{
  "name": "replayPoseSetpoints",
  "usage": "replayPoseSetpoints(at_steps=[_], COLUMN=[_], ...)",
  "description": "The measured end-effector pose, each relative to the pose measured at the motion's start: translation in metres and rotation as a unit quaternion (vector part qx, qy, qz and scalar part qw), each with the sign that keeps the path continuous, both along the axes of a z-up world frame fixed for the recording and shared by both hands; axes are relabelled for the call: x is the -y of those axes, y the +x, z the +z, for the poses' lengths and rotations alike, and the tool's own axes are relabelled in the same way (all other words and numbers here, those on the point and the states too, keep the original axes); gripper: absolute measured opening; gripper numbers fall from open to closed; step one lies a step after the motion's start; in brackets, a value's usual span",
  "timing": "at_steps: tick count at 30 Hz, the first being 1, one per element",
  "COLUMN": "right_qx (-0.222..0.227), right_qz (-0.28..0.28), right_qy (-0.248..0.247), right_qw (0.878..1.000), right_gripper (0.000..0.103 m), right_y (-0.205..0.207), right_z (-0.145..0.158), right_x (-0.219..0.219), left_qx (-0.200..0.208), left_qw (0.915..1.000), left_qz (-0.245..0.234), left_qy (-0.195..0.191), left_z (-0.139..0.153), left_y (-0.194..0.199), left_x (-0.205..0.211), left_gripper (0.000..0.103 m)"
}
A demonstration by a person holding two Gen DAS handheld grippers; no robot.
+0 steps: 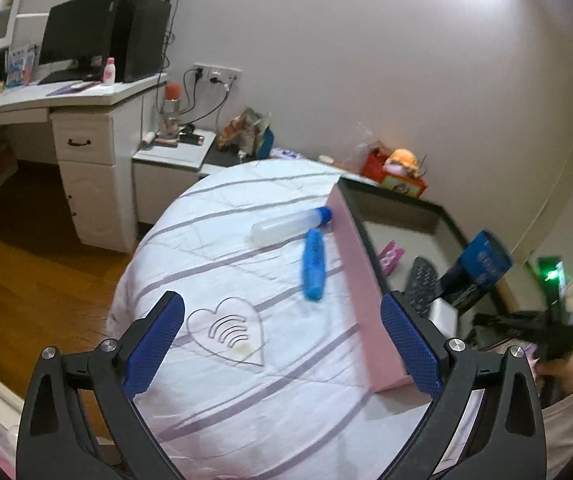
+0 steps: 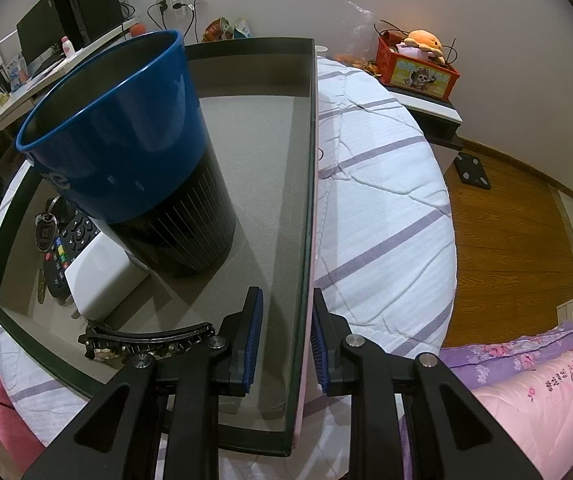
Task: Organize rigid objects
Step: 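Move the left tool back over the blue highlighter on the bed, then grasp the blue highlighter with the left tool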
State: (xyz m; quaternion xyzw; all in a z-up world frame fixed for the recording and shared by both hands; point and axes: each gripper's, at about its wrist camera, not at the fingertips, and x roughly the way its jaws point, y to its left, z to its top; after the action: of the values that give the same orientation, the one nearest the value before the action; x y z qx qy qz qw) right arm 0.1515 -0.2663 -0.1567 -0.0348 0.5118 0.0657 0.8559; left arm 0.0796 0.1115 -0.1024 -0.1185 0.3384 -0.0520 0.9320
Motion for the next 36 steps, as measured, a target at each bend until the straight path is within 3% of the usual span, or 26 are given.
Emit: replayPoseSetpoints(at_steps=[6,11,23,26,31,36], right_qx=[0.000,0.000,-0.001,-0.001,-0.001,-0.001], right_qz=[0.000,0.000,0.000,0.000,-0.001,-0.003], right_qy=[-0.001,-0.001,-0.002,-0.003,-0.004,-0.006], right_qw=[1.000,1.000,1.000,1.000,1.000,1.000], right_gripper=[0.024,0.024,0.024,0.024,0.024,0.024], right_y=[0.000,0.000,0.000,0.000,0.001,0.000], right_z=[0.000,0.000,0.000,0.000,0.001,0.003], right_x=[0.000,0.000,-0.001,-0.002,-0.002,0.000], left_qx=[-0.028,-0.043,-0.084,-0.099,-0.105,-0.106], left_qw=[0.9977,0.9942,0.9876,0.9856,0.9843,0.9838], left_qz=[-0.026,-0.060,-0.112,-0.120,-0.123,-0.123], left_qy=[0.056,0.078,0.071,0.065,0.070,0.074], left_z=[-0.019,-0.033,-0.056,-0.064,-0.069,-0.071], left_y=[0.018,0.038,0.083,0.094,0.105,0.114], left_x=[0.022,0.039,0.041,0.041,0.045,0.050], left_gripper=[0.100,0.100,0.099,0.089,0.084,0.067])
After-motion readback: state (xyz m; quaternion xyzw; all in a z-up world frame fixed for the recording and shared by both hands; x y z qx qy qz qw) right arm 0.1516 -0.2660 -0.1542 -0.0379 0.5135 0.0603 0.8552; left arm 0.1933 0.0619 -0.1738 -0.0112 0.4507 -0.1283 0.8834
